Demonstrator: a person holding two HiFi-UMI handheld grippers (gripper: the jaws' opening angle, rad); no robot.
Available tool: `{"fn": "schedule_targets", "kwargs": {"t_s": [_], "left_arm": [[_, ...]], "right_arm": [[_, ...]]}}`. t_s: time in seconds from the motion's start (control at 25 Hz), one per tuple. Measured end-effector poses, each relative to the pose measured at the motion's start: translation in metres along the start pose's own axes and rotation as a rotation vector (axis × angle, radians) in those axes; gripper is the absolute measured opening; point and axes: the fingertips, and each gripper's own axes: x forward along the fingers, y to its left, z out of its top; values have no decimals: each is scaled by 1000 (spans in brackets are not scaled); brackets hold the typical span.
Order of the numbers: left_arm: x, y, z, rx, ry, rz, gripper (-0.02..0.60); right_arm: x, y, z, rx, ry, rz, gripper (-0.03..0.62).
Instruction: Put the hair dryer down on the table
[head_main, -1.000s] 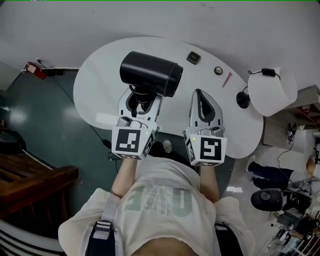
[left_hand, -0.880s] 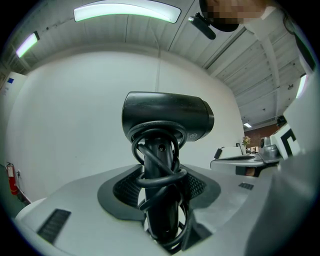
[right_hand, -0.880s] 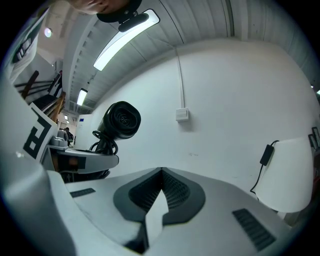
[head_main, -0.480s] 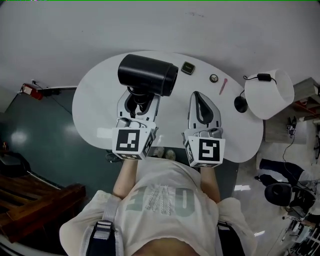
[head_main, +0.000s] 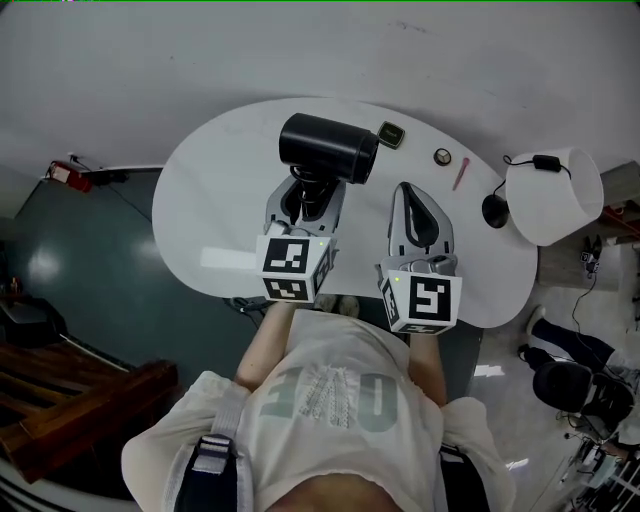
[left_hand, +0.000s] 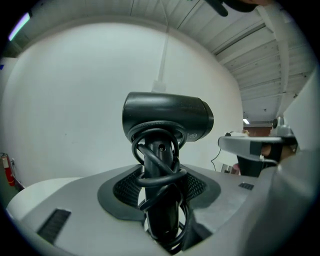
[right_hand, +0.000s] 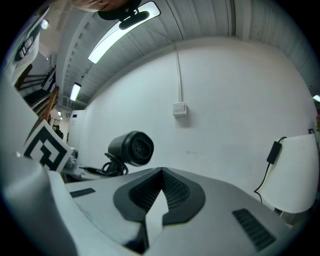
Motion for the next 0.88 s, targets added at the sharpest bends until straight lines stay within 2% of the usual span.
{"fn": "schedule_targets", "kwargs": {"t_s": [0.28,0.44,0.56,0.72,0.88], "left_arm": [[29,9,-88,-41,266,2,218],[36,6,-137,-103,419,-12,219],[40,3,-169,-94,523,-17,218],[39,0,-202,-108,624,-26,218],[39,0,-221,-112,685,-28,218]], "right_arm": [[-1,-4,-16,25,40,-19,3],[-4,-5,-27,38,72,-27,3],[-7,-6,-31,41,86,-35,3],[-10,-6,-34,35,97,-46,3],[-14,-8,-38,34,113,-58,3]]}}
